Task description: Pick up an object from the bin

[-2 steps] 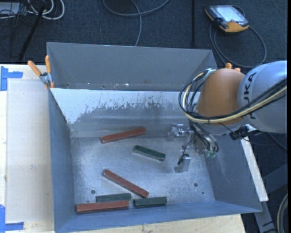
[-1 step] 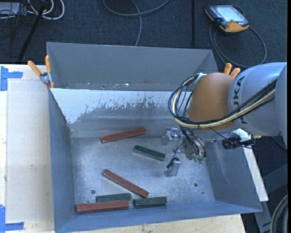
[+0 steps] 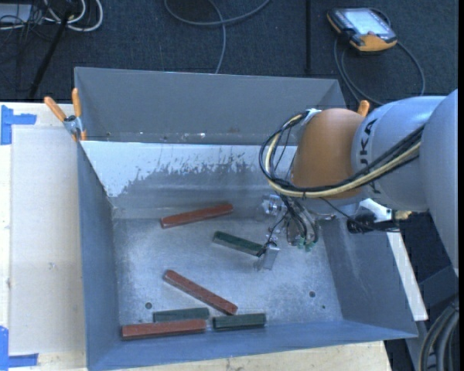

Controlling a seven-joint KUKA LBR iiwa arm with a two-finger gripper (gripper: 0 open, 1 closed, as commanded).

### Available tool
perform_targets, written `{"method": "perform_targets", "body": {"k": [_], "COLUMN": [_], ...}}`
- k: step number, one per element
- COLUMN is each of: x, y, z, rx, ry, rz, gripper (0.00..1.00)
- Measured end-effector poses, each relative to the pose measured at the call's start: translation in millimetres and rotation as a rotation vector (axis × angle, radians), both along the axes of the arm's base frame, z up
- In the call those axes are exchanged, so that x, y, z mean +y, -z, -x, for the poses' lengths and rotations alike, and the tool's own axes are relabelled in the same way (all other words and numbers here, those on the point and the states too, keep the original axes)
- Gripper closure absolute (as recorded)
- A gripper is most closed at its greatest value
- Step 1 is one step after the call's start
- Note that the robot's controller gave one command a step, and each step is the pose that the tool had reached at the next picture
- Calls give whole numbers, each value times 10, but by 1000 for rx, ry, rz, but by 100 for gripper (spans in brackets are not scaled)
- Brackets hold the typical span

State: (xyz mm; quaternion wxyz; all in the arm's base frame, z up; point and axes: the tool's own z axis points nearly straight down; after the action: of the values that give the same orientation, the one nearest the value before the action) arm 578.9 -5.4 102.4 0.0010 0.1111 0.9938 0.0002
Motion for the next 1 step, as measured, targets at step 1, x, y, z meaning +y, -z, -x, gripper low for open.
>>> {"method": "perform_targets", "body": {"k": [1], "x": [377], "y": [323], "z": [280], "rx": [2], "ry": [-238], "rz": [0], "gripper": [100]}}
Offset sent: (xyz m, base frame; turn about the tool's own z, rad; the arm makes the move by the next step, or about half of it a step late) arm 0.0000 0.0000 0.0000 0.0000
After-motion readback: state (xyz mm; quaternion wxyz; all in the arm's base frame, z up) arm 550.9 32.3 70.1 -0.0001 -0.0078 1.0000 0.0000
